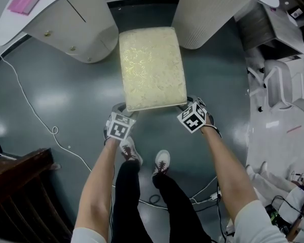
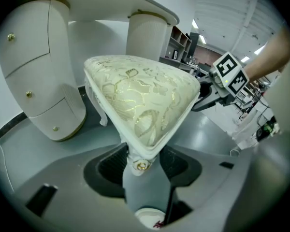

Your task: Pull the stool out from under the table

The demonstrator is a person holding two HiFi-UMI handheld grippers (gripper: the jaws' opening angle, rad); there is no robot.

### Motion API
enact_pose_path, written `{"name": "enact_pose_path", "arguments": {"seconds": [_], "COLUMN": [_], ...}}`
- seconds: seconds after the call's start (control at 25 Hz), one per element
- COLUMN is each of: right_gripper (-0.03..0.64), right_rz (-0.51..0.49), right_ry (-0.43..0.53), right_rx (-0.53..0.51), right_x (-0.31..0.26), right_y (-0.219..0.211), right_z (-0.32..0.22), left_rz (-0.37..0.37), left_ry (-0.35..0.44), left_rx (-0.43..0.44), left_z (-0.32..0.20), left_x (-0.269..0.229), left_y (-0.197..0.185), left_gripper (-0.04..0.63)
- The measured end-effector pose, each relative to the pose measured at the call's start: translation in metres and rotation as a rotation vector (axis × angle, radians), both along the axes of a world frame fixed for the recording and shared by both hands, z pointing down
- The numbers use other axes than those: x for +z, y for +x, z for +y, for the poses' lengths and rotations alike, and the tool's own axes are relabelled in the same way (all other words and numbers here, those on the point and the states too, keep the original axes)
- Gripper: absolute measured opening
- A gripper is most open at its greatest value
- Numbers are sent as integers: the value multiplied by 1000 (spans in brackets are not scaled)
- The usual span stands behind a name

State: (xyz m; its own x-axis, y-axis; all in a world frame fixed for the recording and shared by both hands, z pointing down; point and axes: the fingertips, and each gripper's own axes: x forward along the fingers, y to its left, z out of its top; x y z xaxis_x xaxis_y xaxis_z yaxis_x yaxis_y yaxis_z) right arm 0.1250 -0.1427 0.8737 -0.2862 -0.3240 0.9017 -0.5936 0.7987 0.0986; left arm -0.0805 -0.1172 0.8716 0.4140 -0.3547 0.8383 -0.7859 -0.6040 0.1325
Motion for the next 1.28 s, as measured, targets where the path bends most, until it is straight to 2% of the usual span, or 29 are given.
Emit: {"name": "enact_pose_path", "arguments": {"seconds": [0.16,0.4,0.56,0.68,0.76,0.84,0.88,0.92,1.0,1.08,1.28], "right_gripper": [225,225,225,224,224,190,148,98,54,32,18], "right_rz": [-7,-47,2,9,15,16,17,20,27,17,-60], "right_ry": [-15,-57,-43,-24,1,42,72,106,175,231,311], "right_rx": [14,20,-26,18,53,70,70,67,59,55,28], "right_x": [-1,-4,-14,-31,-49,-74,-89,-106,-142,-180,-278], "right_y": [6,2,15,24,30,31,30,30,26,18,-16], "right_z": [25,62,87,96,100,103,104,104,105,105,124], "left_rz": [-2,-43,-63,-51,-58,-79,-91,-97,-83,-64,-5], "left_ry": [-30,-90,-127,-123,-106,-81,-56,-19,75,162,321], "left_rx": [8,40,56,35,51,62,58,49,33,36,78], "left_z": [25,58,72,85,95,103,103,100,91,87,101], "left_x": [1,2,-7,-22,-39,-59,-73,-90,-133,-176,-286], "left_y": [6,-1,-6,-18,-26,-40,-47,-53,-60,-63,-59], "left_gripper": [213,210,209,209,207,188,176,156,102,55,26]}}
